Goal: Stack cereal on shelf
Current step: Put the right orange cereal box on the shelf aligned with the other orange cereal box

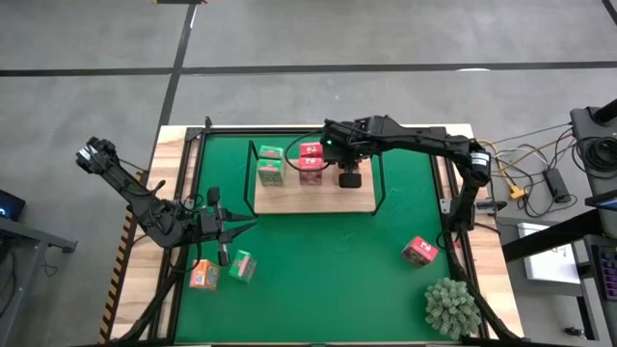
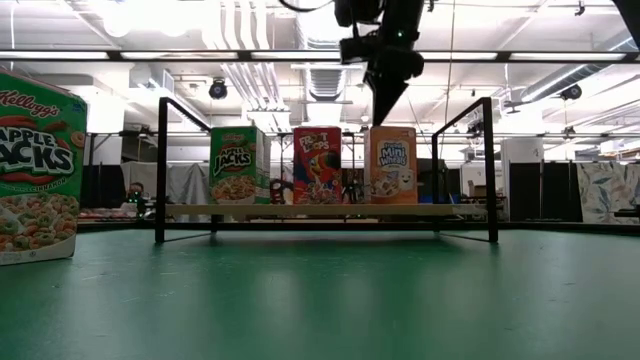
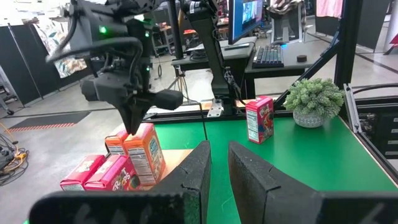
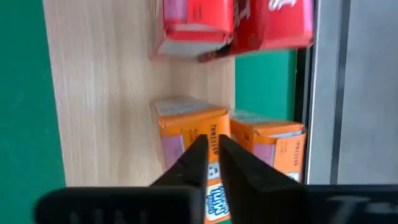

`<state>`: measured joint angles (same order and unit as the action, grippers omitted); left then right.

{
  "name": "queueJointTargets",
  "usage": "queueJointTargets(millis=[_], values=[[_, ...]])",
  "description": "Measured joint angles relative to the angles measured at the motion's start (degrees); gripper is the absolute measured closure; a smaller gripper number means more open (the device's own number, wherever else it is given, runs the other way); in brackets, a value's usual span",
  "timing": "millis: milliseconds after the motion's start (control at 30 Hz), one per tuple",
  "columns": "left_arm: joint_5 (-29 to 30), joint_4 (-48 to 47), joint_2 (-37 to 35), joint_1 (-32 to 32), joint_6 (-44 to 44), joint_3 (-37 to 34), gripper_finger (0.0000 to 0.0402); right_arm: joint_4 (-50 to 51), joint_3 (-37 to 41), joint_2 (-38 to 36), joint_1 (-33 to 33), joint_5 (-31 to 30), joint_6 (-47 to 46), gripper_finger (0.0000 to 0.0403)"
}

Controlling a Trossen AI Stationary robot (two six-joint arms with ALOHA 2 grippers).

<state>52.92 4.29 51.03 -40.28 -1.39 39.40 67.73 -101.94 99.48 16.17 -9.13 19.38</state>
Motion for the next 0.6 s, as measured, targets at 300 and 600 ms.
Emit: queueJointTargets(millis=[300,600], values=[[0.0,-0.02,0.0,-0.01,0.0,0.0,0.0362,1.99,0.77,0.0,-0.01,0.0,-2.28,0.039],[0.01,-0.02,0.0,0.0,0.0,0.0,0.0362,3.14,0.79,0.0,0.1,-0.11,-5.55,0.039]])
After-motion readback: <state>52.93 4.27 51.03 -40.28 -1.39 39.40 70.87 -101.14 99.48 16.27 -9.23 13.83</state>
